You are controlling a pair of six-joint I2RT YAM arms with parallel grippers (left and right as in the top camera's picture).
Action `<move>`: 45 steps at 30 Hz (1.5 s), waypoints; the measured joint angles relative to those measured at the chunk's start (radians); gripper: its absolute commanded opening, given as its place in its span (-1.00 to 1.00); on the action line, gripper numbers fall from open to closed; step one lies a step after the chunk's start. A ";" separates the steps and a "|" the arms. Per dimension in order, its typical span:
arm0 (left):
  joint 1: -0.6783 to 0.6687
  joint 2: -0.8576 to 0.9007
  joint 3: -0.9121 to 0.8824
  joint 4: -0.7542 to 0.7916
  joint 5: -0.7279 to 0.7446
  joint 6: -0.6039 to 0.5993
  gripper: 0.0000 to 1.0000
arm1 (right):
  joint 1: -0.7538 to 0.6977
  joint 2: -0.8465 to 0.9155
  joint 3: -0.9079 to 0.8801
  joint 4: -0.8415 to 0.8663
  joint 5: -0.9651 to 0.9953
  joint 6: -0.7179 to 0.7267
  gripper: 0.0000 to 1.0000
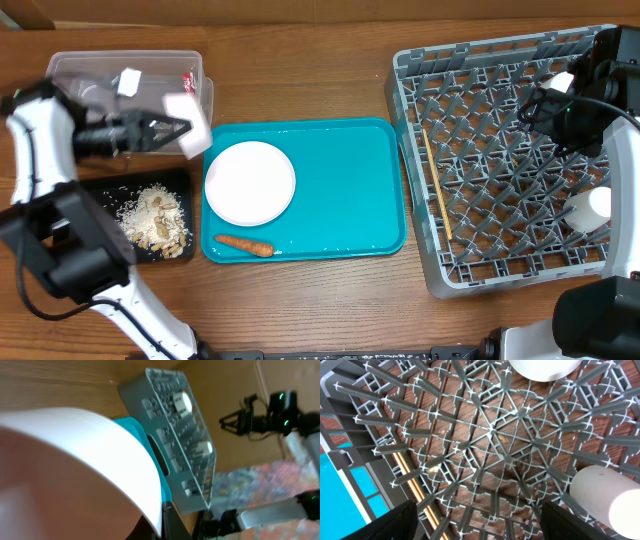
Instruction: Sort waste into correct bins and load items into the dishwasher
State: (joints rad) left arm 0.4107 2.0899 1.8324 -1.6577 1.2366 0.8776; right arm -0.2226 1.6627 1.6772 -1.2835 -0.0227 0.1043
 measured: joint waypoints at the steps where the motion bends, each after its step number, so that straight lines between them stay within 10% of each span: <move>1: -0.039 -0.007 0.039 0.026 -0.023 -0.044 -0.92 | 0.000 0.000 0.000 0.000 0.000 0.000 0.61; 20: -0.933 0.015 0.172 0.394 -0.889 -0.833 -0.91 | 0.000 0.000 0.000 0.008 0.001 0.000 0.63; 26: -1.009 0.151 0.174 0.401 -1.001 -0.918 -0.88 | 0.000 0.000 0.000 0.009 0.001 0.000 0.63; 45: -0.894 0.037 0.212 0.386 -1.109 -1.064 0.43 | 0.171 0.000 0.056 0.187 -0.106 0.000 0.62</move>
State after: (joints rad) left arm -0.4835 2.1273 2.0441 -1.2720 0.1276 -0.1864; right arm -0.0521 1.6630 1.7329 -1.0966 -0.1287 0.1040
